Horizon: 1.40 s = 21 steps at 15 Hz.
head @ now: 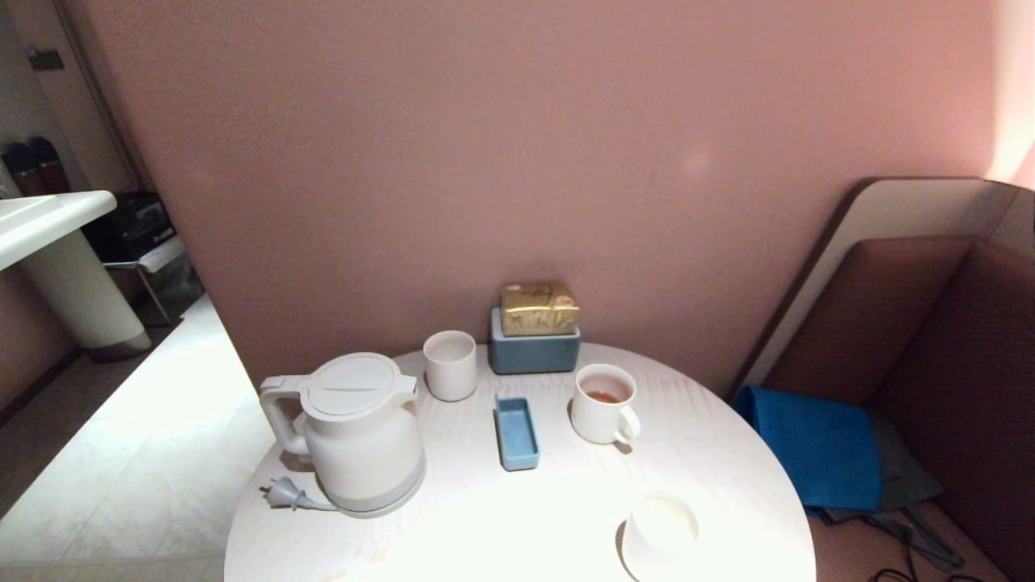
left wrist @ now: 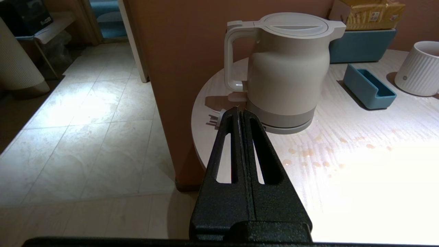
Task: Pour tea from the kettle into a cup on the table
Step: Pick up the cup
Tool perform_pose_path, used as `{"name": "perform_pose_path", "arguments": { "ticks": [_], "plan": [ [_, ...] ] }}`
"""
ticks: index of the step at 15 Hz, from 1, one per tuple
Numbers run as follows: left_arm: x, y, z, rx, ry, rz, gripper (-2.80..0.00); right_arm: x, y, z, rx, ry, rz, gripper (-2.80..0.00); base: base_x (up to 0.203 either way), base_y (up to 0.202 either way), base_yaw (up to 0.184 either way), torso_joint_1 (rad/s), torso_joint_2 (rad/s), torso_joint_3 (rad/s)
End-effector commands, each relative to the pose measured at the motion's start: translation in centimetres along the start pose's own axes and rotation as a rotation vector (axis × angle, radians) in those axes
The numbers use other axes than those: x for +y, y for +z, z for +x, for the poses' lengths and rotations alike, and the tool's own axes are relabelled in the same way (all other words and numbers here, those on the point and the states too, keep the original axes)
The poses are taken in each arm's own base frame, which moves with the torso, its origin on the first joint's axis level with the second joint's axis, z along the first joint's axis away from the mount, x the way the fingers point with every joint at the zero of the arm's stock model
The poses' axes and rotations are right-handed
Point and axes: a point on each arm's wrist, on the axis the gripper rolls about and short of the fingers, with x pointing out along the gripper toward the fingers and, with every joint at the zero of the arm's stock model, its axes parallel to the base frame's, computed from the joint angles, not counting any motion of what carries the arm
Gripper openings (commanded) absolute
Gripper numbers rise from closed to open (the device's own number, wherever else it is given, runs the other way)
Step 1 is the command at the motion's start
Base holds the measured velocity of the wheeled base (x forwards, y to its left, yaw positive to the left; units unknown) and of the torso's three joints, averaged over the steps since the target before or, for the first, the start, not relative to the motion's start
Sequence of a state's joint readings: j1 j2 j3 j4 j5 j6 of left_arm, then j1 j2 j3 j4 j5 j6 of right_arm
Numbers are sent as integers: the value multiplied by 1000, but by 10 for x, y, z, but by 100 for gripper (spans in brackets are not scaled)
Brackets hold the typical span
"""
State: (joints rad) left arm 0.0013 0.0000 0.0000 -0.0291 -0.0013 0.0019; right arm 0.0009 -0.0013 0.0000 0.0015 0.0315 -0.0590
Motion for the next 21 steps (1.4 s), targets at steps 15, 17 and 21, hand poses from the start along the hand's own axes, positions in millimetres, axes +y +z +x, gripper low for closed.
{"name": "perform_pose_path", "arguments": {
  "ticks": [15, 17, 21],
  "plan": [
    [0, 0, 0, 0, 0, 1, -280, 0, 0, 0, 3, 0, 2, -280, 0, 0, 0, 0, 0, 0],
    [0, 0, 0, 0, 0, 1, -280, 0, 0, 0, 3, 0, 4, -280, 0, 0, 0, 0, 0, 0],
    [0, 0, 0, 1, 0, 1, -280, 0, 0, 0, 3, 0, 8, -280, 0, 0, 0, -172, 399, 221]
  ]
}}
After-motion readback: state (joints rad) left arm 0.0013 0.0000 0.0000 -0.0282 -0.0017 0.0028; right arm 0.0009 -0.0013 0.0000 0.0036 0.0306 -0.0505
